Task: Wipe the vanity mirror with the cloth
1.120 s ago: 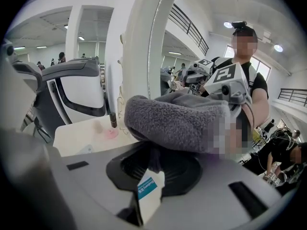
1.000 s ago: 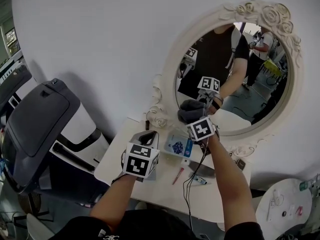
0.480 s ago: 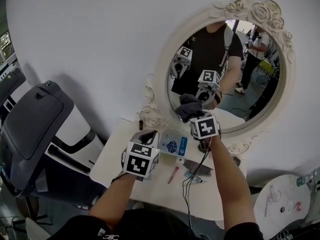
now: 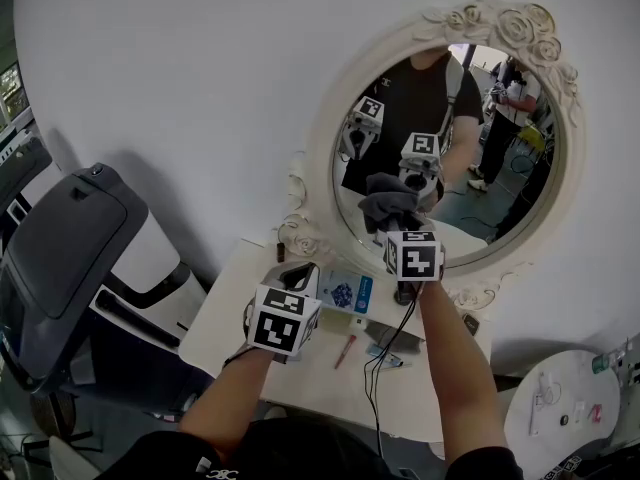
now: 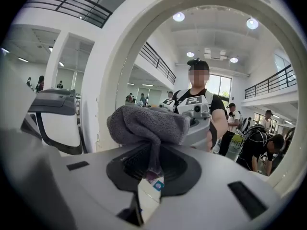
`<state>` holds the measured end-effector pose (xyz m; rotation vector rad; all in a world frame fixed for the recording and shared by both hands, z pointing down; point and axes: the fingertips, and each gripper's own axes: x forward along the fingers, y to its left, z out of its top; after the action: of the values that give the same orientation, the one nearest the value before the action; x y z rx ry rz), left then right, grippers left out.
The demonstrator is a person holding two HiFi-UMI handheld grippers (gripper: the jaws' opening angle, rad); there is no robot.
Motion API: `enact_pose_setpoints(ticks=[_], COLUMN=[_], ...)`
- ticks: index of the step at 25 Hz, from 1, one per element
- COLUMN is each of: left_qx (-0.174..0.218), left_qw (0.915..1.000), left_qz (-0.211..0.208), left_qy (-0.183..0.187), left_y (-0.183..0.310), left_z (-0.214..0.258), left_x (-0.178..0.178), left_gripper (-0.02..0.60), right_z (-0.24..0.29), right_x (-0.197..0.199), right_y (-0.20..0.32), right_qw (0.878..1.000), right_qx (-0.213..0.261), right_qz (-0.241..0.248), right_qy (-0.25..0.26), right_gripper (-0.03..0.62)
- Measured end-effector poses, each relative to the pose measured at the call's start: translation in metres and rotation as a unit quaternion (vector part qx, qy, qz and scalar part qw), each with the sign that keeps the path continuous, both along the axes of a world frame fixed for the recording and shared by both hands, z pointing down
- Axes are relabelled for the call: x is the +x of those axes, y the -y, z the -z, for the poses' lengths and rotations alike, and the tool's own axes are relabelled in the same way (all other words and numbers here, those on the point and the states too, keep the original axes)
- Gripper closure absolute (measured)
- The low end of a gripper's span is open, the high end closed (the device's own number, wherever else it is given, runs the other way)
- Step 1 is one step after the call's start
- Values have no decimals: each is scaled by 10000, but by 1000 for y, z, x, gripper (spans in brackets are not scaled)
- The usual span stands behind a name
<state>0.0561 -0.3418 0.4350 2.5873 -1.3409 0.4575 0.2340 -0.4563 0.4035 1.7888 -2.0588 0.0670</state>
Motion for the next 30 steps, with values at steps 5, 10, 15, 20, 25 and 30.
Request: enact_pose_setpoints(ticks=[5, 10, 15, 20, 25, 30], left_qx=[19, 60, 116, 148, 160, 161], left_qw=[10000, 10000, 9999, 9999, 9998, 9997], left_qz=[13, 6, -11, 19, 47, 41], left_qy=[-11, -29, -46, -86, -134, -189], left_y=[-3, -6, -8, -8, -7, -7], left_z=[2, 4, 8, 11, 11, 12], left_x=[-1, -1, 0, -2, -5, -6], left_gripper=[577, 577, 577, 576, 577, 576], right_z=[31, 67, 99, 130, 159, 189], right_x=[6, 15, 24, 30, 33, 35], right_y=[-2, -6, -9, -11, -14, -14], right_qw=[9993, 9973, 9952, 9937, 9918, 9913], right_qx=[298, 605, 841, 999, 1159, 1219], right_qz=[-97, -193, -302, -358, -414, -450], right_qy=[207, 371, 392, 355, 344, 216], right_gripper=[539, 539, 539, 539, 539, 539])
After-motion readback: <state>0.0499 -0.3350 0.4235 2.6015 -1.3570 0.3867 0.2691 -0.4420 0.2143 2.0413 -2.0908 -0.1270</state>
